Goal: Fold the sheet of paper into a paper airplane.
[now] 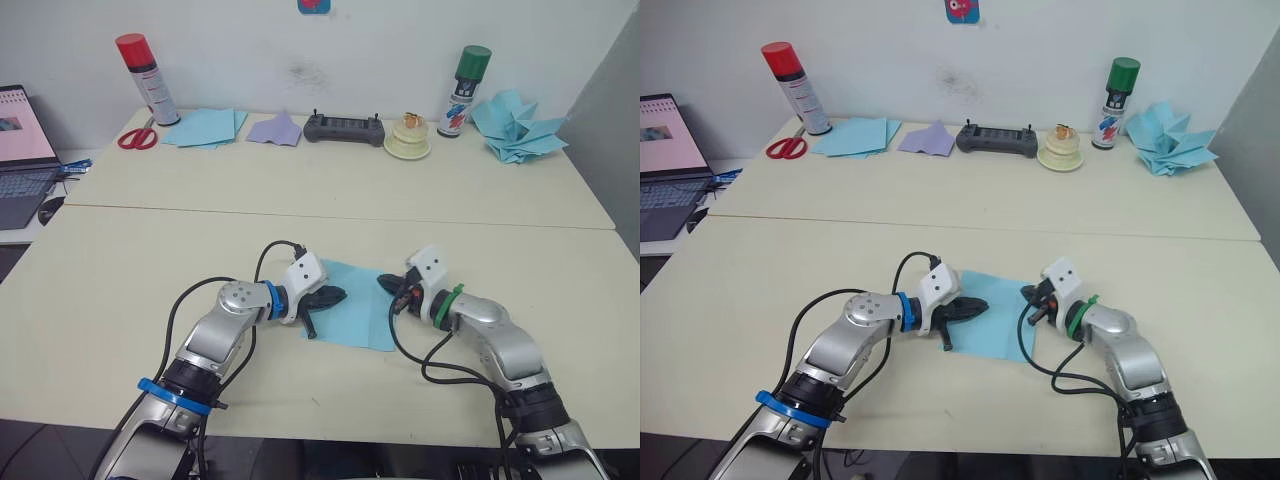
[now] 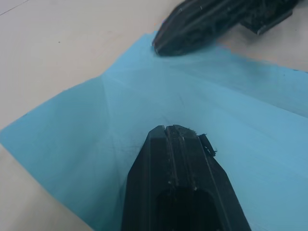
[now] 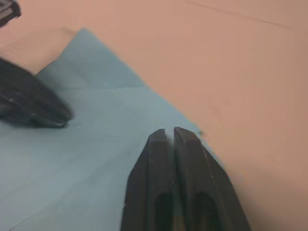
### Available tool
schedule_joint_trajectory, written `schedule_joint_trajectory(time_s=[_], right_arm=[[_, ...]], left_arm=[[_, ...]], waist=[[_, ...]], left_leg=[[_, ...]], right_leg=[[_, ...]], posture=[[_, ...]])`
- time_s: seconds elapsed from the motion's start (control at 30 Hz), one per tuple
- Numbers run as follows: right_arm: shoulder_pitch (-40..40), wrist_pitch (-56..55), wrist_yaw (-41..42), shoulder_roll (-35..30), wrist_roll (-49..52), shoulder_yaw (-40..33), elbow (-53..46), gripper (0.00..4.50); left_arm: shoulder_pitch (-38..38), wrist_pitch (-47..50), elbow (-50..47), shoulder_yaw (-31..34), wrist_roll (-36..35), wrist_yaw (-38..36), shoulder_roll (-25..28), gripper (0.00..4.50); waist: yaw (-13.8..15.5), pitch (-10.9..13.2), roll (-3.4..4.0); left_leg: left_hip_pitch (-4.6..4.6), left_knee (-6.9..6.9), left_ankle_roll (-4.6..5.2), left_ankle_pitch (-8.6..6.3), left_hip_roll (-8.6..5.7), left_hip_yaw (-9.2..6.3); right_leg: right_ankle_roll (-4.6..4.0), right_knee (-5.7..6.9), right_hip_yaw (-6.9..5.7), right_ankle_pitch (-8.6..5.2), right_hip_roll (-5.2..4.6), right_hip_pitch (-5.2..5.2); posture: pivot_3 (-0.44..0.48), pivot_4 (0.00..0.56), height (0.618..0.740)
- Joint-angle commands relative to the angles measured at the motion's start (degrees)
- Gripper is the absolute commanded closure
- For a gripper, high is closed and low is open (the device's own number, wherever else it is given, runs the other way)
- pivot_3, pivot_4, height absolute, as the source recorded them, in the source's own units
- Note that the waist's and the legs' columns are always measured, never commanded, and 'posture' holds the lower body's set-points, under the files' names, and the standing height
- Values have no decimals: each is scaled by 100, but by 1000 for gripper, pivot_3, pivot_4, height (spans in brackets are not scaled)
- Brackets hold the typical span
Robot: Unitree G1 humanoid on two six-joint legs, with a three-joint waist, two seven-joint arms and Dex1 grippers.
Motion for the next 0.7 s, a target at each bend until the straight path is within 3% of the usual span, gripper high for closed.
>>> schedule_joint_trajectory(time_s=[0.03, 0.1, 0.3, 0.43, 0.67, 0.7], right_arm=[[85, 318, -135, -101, 233, -299, -647, 2860], [132, 848, -191, -118, 501, -445, -913, 2170], [-94, 2728, -796, 486, 1561, -1176, -1149, 2170], [-476, 3351, -1178, 863, 1873, -1489, -915, 2170], [-758, 3420, -1260, 944, 2006, -1477, -666, 2170], [-771, 3433, -1284, 962, 2033, -1498, -637, 2329]], left_arm=[[13, -29, 168, -91, 148, 23, -61, 4500], [-9, -41, 200, -98, 164, 38, -102, 4500], [-41, -86, 283, -95, 194, 29, -171, 4500], [-59, -128, 330, -88, 209, 27, -189, 4500], [-80, -227, 420, -70, 252, 24, -205, 4500], [-81, -237, 424, -68, 255, 25, -207, 4500]], waist=[[3, 0, 0], [7, -1, 1], [6, -2, 3], [9, -3, 5], [12, -4, 7], [11, -4, 7]], left_leg=[[0, 0, 0, 0, 0, 0], [0, 1, 0, 0, -1, -4], [-1, 1, 0, 0, 0, -10], [-3, 1, 0, 1, -1, -15], [-6, 0, 0, 1, -1, -18], [-6, 0, 0, 0, -1, -19]], right_leg=[[0, 0, 0, 0, 0, 0], [0, 0, -4, 0, 0, 2], [-2, 3, -11, 1, 0, 3], [-4, 3, -16, 2, 0, 3], [-4, 0, -22, 2, -1, 3], [-4, 0, -22, 2, -1, 3]], posture=[[0, 150, 740], [0, 150, 740], [0, 150, 740], [0, 150, 740], [0, 150, 740], [0, 150, 740]])
